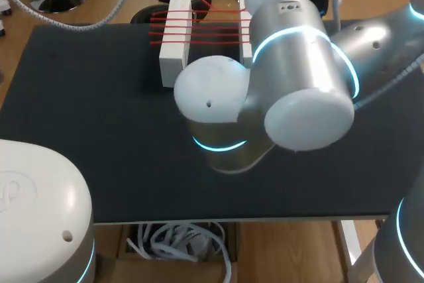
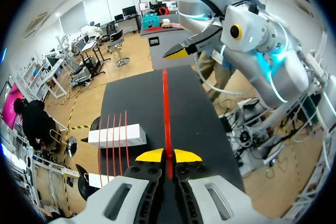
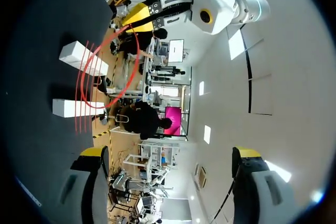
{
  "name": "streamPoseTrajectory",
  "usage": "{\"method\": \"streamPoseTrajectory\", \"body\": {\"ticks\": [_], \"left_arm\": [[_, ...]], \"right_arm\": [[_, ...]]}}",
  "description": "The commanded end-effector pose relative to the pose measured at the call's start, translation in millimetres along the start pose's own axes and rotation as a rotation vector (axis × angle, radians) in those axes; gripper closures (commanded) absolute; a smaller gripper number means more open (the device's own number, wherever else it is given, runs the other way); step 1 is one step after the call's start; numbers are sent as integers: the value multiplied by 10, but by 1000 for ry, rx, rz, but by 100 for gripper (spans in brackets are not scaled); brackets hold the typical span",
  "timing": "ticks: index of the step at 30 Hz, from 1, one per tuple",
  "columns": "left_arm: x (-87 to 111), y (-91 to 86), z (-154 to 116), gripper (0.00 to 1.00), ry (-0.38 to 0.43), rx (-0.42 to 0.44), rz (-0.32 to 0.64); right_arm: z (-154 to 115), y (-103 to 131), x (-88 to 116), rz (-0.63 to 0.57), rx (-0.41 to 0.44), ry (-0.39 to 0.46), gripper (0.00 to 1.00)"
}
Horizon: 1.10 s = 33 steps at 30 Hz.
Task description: Grab the tape and strap the tape.
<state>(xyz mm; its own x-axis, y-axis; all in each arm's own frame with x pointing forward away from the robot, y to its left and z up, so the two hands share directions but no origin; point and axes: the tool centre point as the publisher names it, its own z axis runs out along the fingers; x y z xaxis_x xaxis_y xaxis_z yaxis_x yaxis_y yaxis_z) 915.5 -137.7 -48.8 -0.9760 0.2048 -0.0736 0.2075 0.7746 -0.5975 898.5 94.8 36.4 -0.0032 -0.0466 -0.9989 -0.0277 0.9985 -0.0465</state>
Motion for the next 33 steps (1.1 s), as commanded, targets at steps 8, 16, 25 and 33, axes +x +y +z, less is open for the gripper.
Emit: {"method": "streamPoseTrajectory", "body": {"ticks": [8,16,25,33], "left_arm": [[8,-2,-8,100,0,-3,-1],[-127,314,52,100,15,-22,-97],[-137,1234,186,100,-10,-153,-417],[-48,2059,398,100,-17,-267,-605]], "right_arm": [[29,1,-38,0,-32,17,0],[29,1,-38,0,-32,17,0],[29,1,-38,0,-32,17,0],[29,1,-38,0,-32,17,0]]}}
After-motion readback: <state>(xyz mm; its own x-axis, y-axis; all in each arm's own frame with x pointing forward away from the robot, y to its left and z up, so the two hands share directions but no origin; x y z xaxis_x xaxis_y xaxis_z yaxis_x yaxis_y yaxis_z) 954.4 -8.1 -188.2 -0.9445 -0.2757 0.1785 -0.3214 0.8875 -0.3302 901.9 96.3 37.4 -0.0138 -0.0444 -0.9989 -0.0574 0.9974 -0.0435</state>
